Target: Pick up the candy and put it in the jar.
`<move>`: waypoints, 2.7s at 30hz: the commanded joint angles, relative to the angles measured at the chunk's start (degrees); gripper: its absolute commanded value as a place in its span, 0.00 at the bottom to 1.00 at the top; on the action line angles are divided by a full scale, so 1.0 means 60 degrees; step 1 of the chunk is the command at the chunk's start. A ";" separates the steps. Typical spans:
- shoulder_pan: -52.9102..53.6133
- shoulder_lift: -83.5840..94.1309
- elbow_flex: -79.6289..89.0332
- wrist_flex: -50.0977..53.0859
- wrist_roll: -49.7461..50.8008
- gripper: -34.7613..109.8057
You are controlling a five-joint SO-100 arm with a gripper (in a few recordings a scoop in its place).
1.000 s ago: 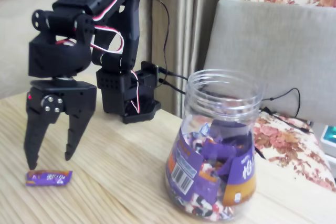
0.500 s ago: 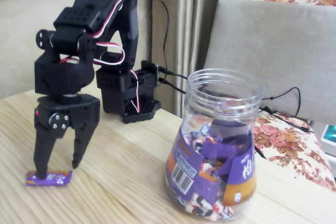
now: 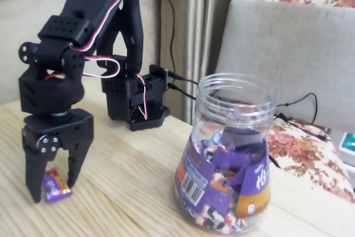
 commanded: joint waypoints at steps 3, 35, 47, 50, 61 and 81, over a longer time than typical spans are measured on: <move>0.0015 0.0205 -0.0117 0.0044 0.0205 0.37; -0.2959 0.3926 -0.4380 0.4658 0.1099 0.24; -0.5889 0.3896 -0.8306 0.6870 0.1025 0.24; -0.6782 0.3896 -0.8657 0.7075 0.0820 0.24; -0.9185 0.4087 -0.8218 0.6533 0.1113 0.24; -0.9727 0.2637 -0.7295 0.5493 0.1699 0.33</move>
